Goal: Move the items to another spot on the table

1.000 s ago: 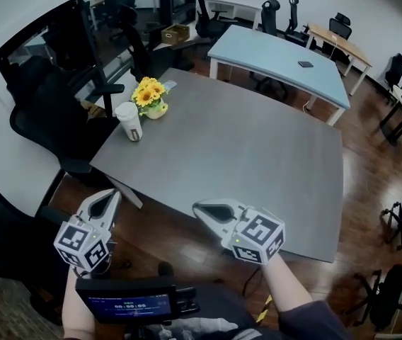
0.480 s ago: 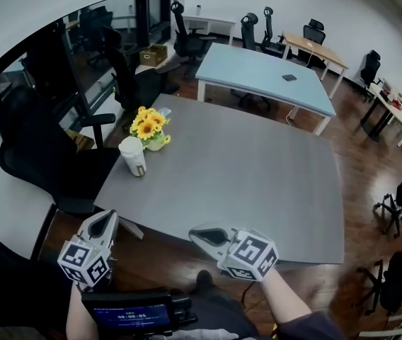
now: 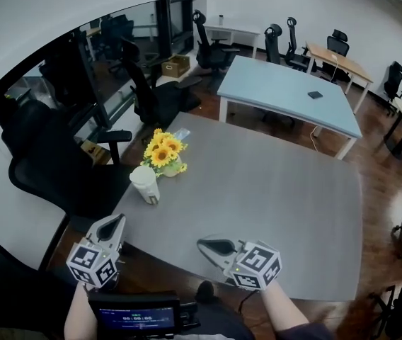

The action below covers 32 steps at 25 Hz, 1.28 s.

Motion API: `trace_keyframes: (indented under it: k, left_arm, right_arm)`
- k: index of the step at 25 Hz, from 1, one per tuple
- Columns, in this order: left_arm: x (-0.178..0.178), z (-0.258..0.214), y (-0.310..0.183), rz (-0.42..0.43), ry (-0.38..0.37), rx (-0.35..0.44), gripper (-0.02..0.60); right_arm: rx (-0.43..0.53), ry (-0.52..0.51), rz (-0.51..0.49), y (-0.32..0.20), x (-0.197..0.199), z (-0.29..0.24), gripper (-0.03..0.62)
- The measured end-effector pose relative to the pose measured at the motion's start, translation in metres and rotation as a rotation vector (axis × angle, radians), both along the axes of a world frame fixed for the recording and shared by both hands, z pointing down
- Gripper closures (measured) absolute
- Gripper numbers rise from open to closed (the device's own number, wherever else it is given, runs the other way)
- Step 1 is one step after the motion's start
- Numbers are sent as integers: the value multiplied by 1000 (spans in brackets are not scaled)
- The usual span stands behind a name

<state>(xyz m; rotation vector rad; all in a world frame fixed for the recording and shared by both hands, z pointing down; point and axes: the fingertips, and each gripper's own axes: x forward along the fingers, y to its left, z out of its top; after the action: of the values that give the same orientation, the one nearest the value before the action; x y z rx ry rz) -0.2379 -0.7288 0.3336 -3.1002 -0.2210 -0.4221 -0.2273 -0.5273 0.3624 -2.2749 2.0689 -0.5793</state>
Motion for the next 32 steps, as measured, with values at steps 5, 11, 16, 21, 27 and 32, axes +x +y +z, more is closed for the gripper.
trace_keyframes:
  k: [5, 11, 16, 21, 27, 32]
  left_arm:
    - [34, 5, -6, -29, -9, 7, 561]
    - [61, 22, -24, -66, -43, -25, 561]
    - [83, 45, -44, -34, -61, 0, 469]
    - [99, 70, -51, 139, -88, 27, 242]
    - [119, 100, -80, 235, -115, 52, 218]
    - [130, 128, -90, 327, -147, 97, 153]
  right_arm:
    - [34, -17, -18, -7, 38, -7, 611]
    - [60, -106, 33, -8, 57, -1, 611]
    - [33, -136, 61, -20, 63, 9, 612]
    - [81, -144, 124, -53, 70, -2, 612]
    - [66, -123, 160, -97, 71, -4, 611]
    - [50, -135, 212, -113, 78, 1, 611]
